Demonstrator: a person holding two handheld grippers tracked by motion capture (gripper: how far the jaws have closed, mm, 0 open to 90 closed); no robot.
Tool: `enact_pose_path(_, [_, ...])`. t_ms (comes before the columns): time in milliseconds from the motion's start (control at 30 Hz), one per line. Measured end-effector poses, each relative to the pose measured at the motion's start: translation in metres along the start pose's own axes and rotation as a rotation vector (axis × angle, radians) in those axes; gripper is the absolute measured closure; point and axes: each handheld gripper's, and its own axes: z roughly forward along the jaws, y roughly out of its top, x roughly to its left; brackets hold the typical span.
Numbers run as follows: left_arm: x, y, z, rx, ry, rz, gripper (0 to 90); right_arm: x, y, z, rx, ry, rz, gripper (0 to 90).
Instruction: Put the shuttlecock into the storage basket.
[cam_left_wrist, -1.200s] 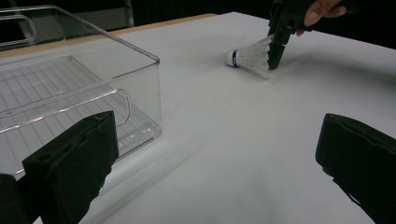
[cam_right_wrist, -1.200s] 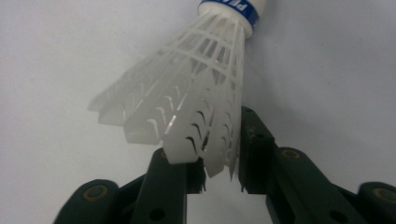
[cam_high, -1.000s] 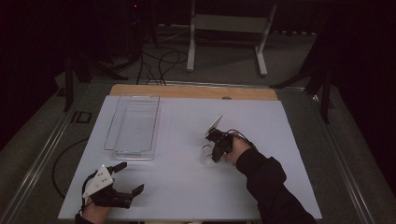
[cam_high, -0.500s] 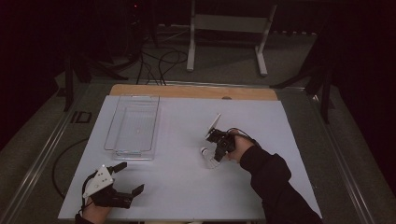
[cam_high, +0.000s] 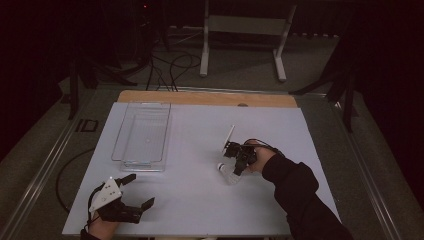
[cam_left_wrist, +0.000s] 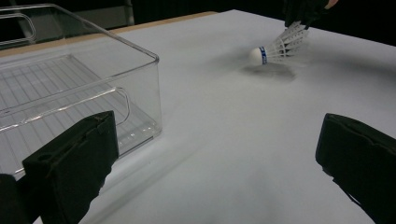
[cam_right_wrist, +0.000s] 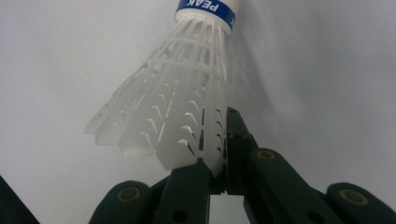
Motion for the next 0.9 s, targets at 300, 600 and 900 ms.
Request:
enact_pose_path(300, [0.0,0.0,0.0,0.001,0.0,0.0,0.0,0.004,-0.002,-0.002,0.025,0.003,-0.091,90.0])
enact_pose_path(600, [0.0,0.0,0.0,0.004,0.0,0.001,0.0,0.011,-0.006,-0.003,0.054,0.008,-0.197,89.9])
enact_pose_path(900, [0.0,0.0,0.0,0.005,-0.001,0.001,0.0,0.015,-0.01,-0.002,0.064,0.026,-0.255,89.9])
